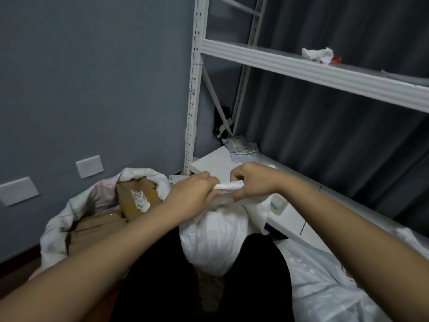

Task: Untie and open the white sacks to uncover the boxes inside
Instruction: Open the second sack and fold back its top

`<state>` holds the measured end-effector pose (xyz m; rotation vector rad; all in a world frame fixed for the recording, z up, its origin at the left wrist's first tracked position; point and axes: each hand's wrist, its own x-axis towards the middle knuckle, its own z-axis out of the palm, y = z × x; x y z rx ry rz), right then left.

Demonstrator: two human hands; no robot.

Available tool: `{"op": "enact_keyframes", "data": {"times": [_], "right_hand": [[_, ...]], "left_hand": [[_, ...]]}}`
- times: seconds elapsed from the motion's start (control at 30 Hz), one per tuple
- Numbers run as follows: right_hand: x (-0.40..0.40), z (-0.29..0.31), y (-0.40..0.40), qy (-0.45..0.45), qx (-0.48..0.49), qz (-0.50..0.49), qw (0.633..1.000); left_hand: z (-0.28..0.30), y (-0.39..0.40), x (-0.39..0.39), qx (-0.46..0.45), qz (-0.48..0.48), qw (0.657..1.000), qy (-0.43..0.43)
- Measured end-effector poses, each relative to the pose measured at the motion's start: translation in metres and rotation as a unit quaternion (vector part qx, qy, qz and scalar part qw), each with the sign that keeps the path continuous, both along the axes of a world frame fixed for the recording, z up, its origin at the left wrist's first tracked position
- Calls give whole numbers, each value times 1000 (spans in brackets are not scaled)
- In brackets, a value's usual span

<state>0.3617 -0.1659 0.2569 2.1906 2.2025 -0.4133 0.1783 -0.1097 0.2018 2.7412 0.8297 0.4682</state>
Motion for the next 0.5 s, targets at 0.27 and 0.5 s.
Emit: {"op": "enact_keyframes", "data": {"times": [0.27, 0.5], "right_hand": [[-21, -16, -8, 42, 50, 20, 998], [-6, -4, -17, -37, 5, 63, 997]], "left_hand": [[13, -4, -6, -90, -13, 996, -7], [28, 12, -56, -299, -43, 953, 23]]}}
